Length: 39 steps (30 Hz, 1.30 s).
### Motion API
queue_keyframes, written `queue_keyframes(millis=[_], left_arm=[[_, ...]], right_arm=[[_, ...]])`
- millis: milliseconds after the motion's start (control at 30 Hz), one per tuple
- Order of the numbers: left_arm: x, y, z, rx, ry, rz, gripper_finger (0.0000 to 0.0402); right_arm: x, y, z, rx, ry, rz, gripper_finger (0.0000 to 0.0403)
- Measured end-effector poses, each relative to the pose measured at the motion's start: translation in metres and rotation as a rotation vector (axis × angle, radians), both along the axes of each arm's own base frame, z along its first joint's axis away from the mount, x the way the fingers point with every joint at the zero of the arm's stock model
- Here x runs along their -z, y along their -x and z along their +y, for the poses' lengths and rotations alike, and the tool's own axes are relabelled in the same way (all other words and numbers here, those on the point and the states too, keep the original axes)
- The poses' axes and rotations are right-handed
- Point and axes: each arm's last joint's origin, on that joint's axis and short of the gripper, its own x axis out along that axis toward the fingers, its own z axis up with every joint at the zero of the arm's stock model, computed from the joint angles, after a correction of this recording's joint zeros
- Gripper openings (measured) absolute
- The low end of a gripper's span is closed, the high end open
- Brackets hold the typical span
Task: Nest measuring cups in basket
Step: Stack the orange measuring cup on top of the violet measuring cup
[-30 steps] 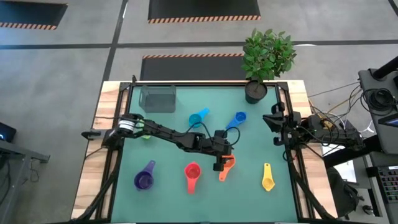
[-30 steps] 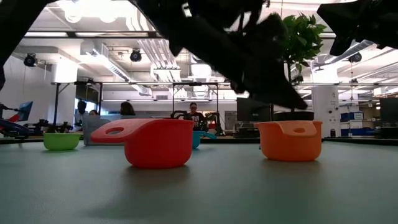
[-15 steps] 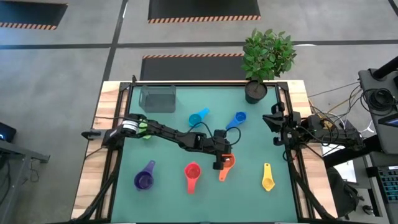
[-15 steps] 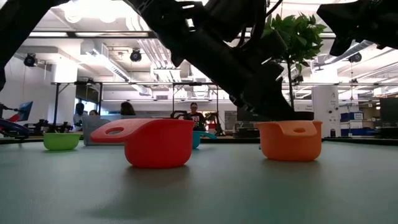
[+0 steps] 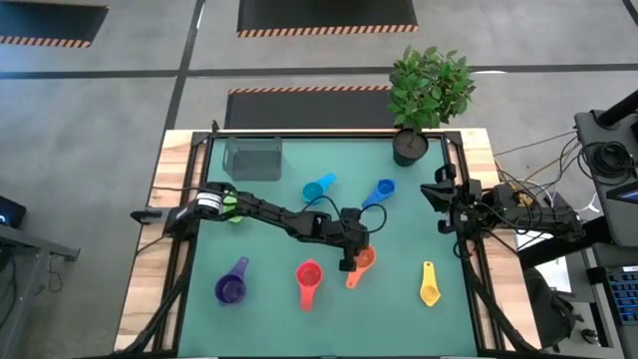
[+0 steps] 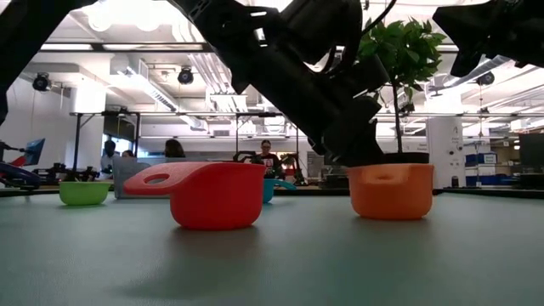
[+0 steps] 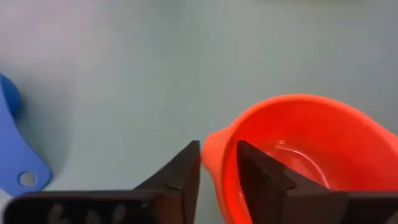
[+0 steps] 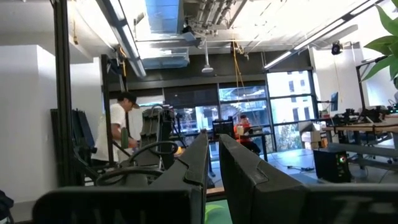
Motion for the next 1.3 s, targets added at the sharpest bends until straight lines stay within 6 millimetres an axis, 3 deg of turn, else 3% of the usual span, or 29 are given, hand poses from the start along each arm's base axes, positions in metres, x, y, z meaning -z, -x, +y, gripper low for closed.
queue_keyframes(millis=[200, 433, 767, 933, 1133, 1300], left_arm=[[-0.008, 0.000, 0.000, -0.028, 0.046, -0.021, 0.0018], [-0.023, 0.003, 0.001, -0.090, 0.075, -0.044, 0.0019], [-0.083, 0.022, 0.004, -0.257, 0.145, -0.126, 0.0006], [-0.123, 0.057, -0.005, -0.330, 0.239, -0.035, 0.0006], [-0.171, 0.117, -0.022, -0.567, 0.457, 0.068, 0.0006], [-0.184, 0.164, -0.052, -0.832, 0.499, 0.087, 0.0006]], right_arm=[[0.000, 0.000, 0.000, 0.000, 0.000, 0.001, 0.0028], [0.000, 0.000, 0.000, 0.001, 0.000, 0.004, 0.0028], [0.001, 0.000, 0.000, 0.000, -0.001, 0.009, 0.0028], [0.001, 0.000, 0.000, -0.001, -0.006, 0.009, 0.0028], [0.002, -0.001, -0.001, 0.021, -0.019, 0.017, 0.0028], [0.002, -0.001, -0.001, 0.030, -0.023, 0.024, 0.0028]])
